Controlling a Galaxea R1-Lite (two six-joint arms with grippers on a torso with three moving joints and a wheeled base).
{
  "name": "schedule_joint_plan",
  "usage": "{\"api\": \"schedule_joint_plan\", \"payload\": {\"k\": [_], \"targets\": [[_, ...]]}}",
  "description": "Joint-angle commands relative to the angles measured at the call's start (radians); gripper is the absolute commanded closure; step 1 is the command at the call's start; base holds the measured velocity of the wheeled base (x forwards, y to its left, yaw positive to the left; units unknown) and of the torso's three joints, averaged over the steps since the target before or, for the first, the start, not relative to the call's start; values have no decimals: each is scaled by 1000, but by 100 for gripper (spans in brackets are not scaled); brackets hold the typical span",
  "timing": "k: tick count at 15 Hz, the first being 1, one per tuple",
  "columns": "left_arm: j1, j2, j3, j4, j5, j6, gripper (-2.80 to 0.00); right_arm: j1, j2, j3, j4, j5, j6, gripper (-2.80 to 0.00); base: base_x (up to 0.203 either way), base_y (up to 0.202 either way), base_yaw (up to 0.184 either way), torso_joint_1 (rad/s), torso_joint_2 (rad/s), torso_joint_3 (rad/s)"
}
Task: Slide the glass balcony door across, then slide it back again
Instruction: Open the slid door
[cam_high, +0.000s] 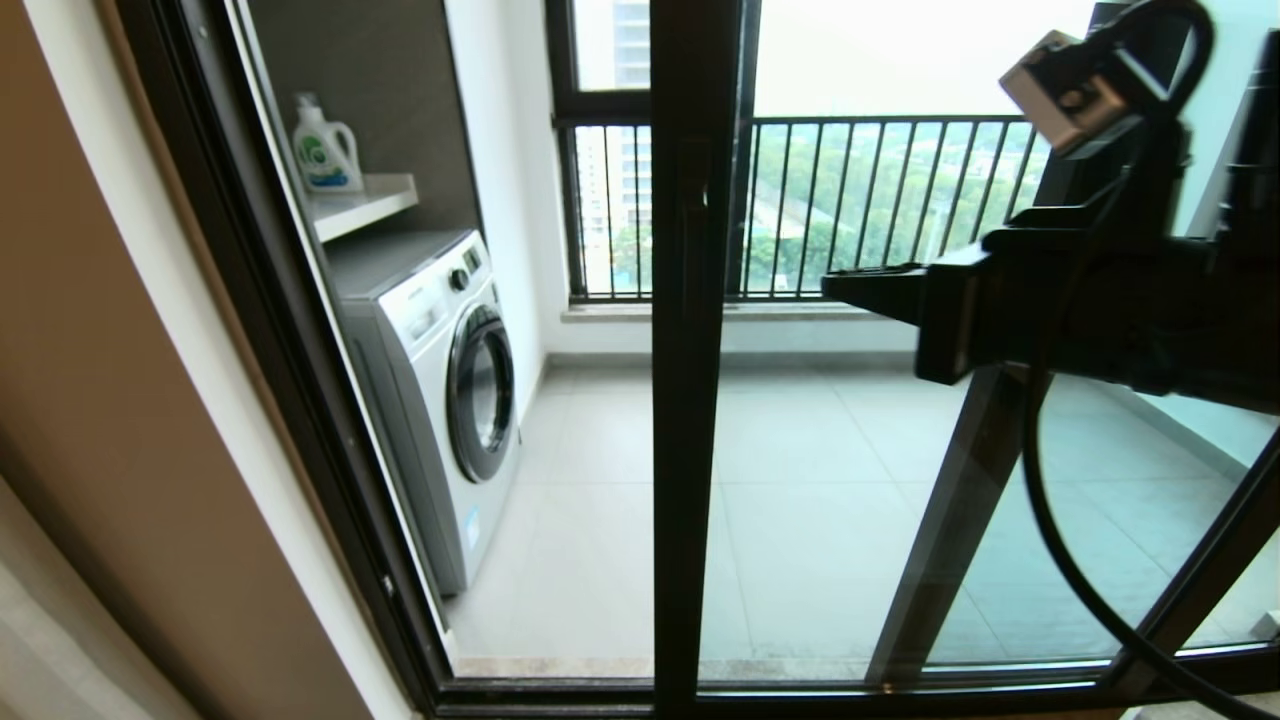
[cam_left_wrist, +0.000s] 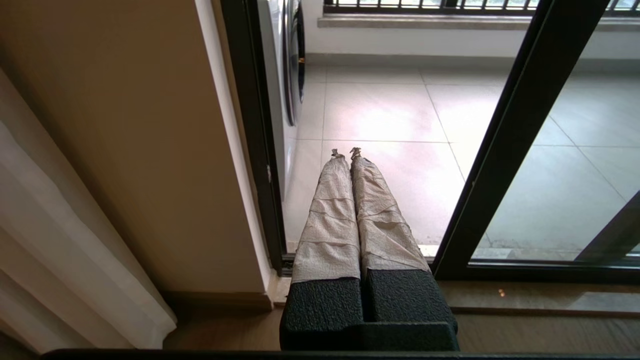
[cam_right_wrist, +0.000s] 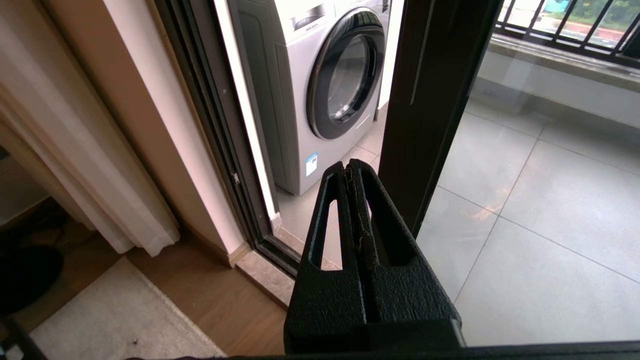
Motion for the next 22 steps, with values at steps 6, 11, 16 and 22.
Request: {"api": "schedule_joint_plan", "payload": {"k": [6,11,16,22], "targets": [[0,2,0,0,0,0,0,40,480,-407,-35,-115,-12,0,0,0,0,0,0,0],[0,2,0,0,0,0,0,41,694,-696,-47,-175,-8,0,0,0,0,0,0,0],[0,2,0,0,0,0,0,19,782,-767,-54,-201,-10,0,0,0,0,0,0,0],[0,2,0,0,0,0,0,-55,777,-767,-107,-219,-19,0,0,0,0,0,0,0]]}}
